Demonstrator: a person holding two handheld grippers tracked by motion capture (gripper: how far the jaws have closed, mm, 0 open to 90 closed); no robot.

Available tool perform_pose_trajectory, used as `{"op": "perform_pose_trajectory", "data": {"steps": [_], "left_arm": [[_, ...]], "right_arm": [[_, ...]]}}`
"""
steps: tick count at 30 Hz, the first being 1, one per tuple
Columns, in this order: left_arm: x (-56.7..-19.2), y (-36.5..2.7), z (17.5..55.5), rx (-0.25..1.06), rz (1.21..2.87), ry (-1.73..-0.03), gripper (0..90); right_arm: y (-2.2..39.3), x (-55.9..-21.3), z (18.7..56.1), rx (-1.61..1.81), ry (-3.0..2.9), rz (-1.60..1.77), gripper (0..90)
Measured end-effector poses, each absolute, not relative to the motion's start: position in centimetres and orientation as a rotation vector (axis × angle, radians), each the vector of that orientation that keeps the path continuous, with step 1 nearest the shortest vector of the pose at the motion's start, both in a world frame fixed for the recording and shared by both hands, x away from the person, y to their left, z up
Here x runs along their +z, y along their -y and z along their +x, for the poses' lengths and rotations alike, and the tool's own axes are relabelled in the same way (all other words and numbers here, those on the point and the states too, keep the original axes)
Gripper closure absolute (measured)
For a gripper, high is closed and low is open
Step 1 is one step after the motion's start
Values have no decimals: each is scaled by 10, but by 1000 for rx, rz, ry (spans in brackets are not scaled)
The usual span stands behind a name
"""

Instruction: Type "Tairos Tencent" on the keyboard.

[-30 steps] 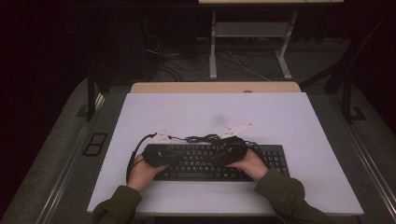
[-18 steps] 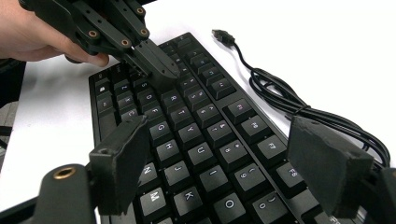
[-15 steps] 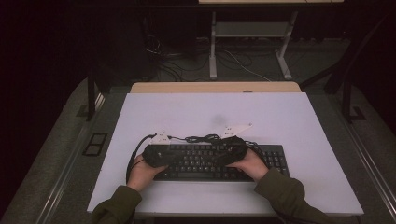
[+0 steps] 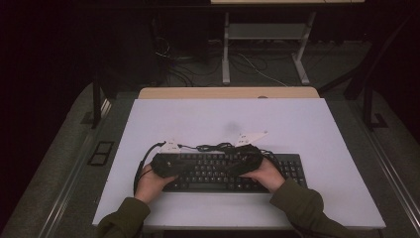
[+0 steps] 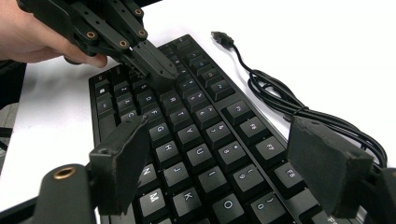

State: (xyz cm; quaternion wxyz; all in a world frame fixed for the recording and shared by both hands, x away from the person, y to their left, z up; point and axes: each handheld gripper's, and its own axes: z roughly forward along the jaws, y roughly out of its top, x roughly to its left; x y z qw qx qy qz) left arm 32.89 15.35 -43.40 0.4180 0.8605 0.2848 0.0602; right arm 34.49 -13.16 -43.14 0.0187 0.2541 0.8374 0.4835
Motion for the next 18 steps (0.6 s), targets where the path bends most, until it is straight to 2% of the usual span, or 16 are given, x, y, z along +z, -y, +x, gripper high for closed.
{"op": "perform_pose_trajectory", "data": {"steps": [11,15,18], "left_arm": [[-430,-155,327,154,2132,-718,890],[-429,-155,325,157,2114,-731,826],[-428,-156,325,158,2105,-729,783]], "right_arm": [[131,-431,345,1499,-2609,777,213],[130,-431,343,1503,-2627,761,216],[129,-431,342,1508,-2637,755,268]]}}
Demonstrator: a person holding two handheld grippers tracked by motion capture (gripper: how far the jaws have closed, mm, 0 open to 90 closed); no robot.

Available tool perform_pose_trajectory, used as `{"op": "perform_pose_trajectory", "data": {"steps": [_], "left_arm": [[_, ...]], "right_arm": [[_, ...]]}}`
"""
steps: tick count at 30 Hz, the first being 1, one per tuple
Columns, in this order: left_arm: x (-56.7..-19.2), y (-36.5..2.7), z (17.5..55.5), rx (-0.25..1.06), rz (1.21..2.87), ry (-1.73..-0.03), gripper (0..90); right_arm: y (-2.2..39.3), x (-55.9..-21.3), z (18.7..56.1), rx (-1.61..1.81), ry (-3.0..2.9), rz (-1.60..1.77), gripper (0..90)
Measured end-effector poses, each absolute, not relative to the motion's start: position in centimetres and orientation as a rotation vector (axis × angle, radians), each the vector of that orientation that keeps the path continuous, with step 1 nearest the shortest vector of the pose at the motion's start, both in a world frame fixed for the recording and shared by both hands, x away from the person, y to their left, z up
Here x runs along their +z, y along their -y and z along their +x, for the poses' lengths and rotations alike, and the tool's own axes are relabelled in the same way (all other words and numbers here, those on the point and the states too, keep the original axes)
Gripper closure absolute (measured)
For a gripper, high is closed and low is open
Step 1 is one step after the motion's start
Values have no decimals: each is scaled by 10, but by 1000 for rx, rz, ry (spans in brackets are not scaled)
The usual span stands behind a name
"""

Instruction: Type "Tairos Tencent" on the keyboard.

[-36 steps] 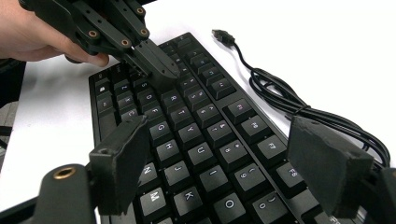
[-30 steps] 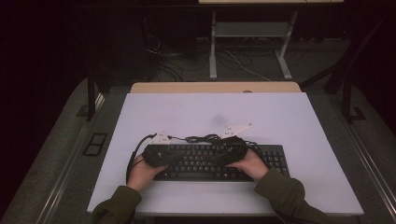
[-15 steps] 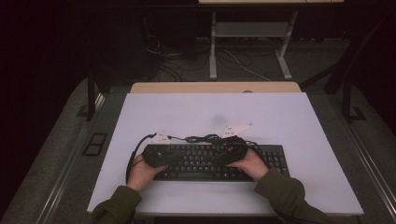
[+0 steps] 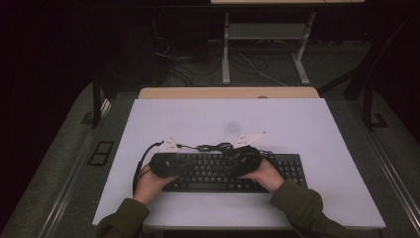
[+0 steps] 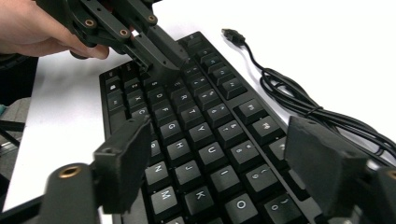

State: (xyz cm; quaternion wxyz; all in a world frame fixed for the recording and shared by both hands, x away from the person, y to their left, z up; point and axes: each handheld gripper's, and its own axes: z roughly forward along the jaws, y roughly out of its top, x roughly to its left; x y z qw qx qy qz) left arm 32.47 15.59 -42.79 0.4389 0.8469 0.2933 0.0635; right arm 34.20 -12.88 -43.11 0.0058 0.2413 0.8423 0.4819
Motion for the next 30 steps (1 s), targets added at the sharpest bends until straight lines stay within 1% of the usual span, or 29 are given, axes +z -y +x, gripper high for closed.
{"op": "perform_pose_trajectory", "data": {"steps": [4,10,12,15,19,23,30], "left_arm": [[-427,-156,323,163,2094,-740,682],[-428,-157,322,179,2087,-760,529],[-428,-157,322,179,2079,-763,490],[-429,-158,322,186,2069,-771,436],[-431,-159,322,183,2057,-778,386],[-432,-159,321,193,2050,-774,345],[-432,-160,321,192,2043,-773,323]], "right_arm": [[127,-431,340,1505,-2655,748,413],[124,-431,336,1499,-2689,720,591],[122,-431,335,1488,-2696,711,654],[120,-432,333,1481,-2712,694,721],[118,-432,331,1478,-2729,667,810],[116,-432,329,1466,-2747,639,887],[112,-434,326,1437,-2771,624,892]]}}
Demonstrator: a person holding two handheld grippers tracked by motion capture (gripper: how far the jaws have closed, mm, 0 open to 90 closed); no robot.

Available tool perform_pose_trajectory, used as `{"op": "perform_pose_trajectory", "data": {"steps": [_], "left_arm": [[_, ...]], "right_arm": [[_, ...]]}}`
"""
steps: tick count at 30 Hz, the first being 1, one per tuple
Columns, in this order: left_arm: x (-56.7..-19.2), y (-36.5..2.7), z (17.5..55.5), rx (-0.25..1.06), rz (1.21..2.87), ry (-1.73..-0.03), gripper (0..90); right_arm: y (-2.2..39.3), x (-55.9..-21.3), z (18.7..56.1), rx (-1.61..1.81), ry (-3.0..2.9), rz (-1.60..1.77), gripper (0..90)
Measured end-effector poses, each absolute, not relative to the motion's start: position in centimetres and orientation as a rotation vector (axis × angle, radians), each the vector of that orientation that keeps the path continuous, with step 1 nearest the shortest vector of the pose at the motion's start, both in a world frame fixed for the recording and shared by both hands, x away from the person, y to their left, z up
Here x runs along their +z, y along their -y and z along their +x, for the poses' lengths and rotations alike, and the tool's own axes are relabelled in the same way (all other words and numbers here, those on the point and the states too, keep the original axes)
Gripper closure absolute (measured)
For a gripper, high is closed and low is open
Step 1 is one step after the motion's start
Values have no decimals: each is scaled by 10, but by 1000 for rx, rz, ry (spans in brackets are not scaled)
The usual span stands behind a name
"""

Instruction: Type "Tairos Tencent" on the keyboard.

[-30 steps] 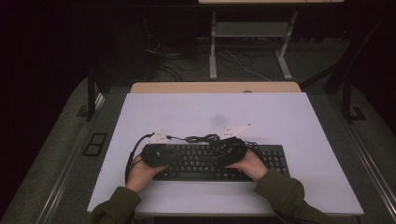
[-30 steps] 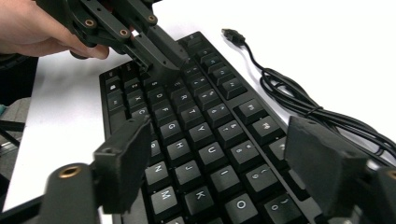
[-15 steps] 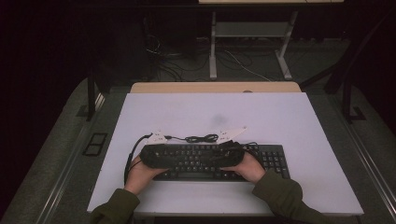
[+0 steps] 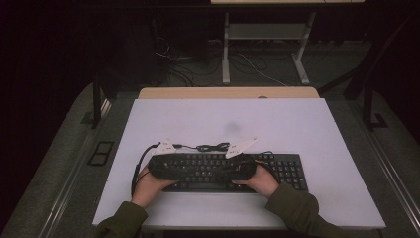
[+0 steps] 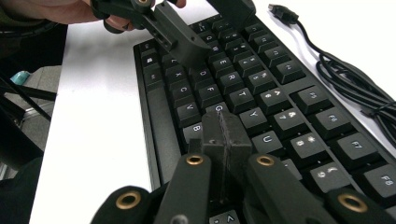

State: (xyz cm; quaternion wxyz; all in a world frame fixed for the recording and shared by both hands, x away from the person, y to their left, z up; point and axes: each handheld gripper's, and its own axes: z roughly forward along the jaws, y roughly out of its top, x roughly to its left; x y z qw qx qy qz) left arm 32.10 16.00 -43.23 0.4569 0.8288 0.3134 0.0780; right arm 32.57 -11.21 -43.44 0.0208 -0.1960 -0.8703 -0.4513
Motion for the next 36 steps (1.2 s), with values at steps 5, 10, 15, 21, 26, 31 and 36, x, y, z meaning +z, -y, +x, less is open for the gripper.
{"op": "perform_pose_trajectory", "data": {"steps": [5,10,15,21,26,31,36], "left_arm": [[-432,-160,321,200,2037,-776,314],[-431,-161,321,208,2023,-776,313],[-431,-161,320,211,2021,-775,311],[-430,-160,320,210,2020,-774,311],[-429,-159,320,211,2021,-773,311],[-428,-159,320,213,2008,-772,330],[-427,-157,320,205,2011,-760,360]], "right_arm": [[109,-437,324,-1383,2706,-593,892],[107,-438,323,-1364,2715,-588,893],[104,-441,322,-1337,2722,-571,894],[102,-442,321,-1304,2741,-565,895],[102,-441,321,-1310,2742,-565,895],[107,-435,323,-1364,2722,-590,894],[111,-432,324,-1403,2696,-591,820]]}}
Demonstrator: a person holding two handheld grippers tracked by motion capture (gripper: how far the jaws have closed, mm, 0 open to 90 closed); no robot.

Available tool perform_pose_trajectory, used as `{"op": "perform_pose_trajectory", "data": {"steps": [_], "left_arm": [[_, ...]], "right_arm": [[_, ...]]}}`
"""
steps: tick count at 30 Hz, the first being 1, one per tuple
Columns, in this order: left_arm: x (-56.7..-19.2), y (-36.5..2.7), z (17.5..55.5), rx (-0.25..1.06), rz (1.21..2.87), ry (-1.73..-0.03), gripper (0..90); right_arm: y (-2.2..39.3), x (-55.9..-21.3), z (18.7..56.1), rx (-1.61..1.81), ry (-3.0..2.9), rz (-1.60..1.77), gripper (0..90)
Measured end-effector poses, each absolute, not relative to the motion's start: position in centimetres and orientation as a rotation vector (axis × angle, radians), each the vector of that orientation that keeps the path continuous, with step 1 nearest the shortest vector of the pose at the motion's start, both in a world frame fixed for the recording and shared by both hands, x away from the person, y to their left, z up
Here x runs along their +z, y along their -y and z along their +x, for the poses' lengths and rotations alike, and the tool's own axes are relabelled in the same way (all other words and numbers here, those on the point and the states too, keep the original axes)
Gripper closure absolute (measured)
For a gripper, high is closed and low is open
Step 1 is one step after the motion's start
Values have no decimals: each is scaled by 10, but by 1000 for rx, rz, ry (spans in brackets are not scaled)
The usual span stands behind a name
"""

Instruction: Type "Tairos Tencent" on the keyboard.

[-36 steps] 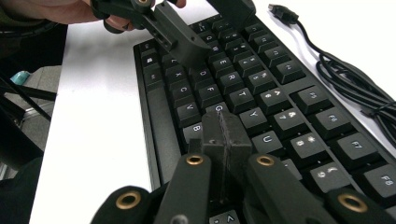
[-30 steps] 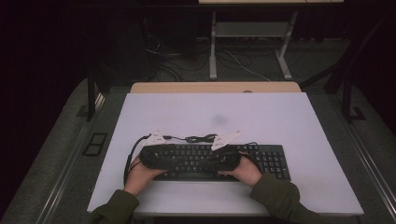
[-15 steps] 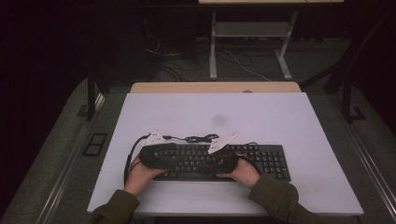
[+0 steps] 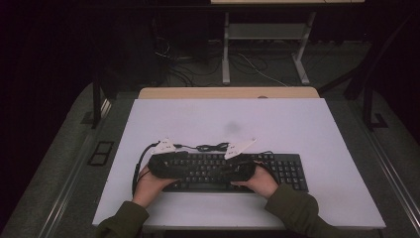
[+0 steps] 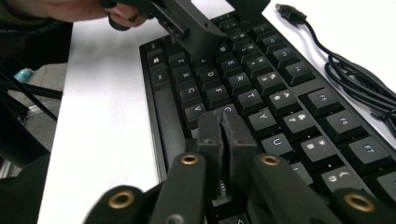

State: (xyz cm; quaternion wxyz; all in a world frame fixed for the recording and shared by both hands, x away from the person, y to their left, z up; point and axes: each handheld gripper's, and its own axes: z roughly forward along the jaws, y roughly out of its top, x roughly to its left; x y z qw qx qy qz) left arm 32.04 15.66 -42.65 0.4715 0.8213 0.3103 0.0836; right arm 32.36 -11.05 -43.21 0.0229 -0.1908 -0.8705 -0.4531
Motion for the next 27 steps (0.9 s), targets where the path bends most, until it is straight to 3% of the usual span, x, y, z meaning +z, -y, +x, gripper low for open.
{"op": "perform_pose_trajectory", "data": {"steps": [7,13,20,27], "left_arm": [[-425,-154,322,189,2023,-751,480],[-423,-151,324,168,2025,-743,639],[-422,-144,325,149,2053,-709,841],[-426,-135,328,130,2080,-693,892]], "right_arm": [[117,-430,328,-1451,2642,-629,533],[127,-432,330,-1473,2613,-663,364],[136,-431,330,-1519,2602,-700,258],[144,-431,330,-1544,2601,-724,226]]}}
